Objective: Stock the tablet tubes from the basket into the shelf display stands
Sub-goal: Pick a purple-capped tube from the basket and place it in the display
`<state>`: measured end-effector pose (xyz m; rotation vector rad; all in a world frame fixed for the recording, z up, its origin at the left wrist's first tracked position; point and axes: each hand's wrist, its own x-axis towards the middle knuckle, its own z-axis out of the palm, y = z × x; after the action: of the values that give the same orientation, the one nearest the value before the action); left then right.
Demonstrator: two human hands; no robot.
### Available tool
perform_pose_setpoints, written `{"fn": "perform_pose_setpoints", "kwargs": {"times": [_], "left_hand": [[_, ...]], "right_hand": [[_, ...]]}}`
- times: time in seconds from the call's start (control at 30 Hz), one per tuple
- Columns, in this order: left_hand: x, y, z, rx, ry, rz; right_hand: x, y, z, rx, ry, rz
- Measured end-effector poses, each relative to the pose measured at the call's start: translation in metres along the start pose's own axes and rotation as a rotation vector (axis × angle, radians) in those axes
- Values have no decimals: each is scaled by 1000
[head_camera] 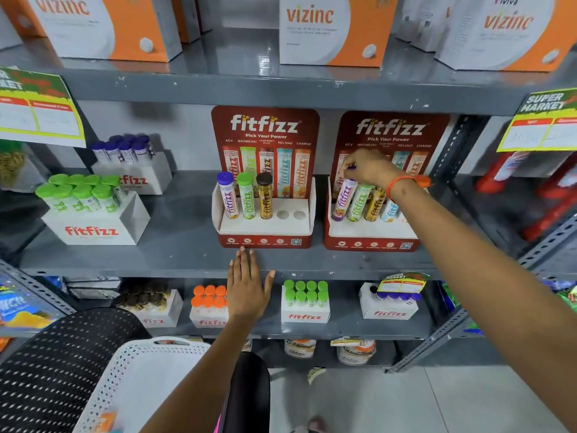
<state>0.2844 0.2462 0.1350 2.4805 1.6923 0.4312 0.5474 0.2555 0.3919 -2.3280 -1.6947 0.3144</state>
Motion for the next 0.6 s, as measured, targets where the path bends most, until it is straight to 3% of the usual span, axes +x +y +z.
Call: {"fn": "perform_pose_setpoints", "kwargs": {"times": [0.6], "left_hand": [[-2, 1, -2, 30, -10, -3]], "right_hand": [[1, 1, 26, -147, 92, 33]]}}
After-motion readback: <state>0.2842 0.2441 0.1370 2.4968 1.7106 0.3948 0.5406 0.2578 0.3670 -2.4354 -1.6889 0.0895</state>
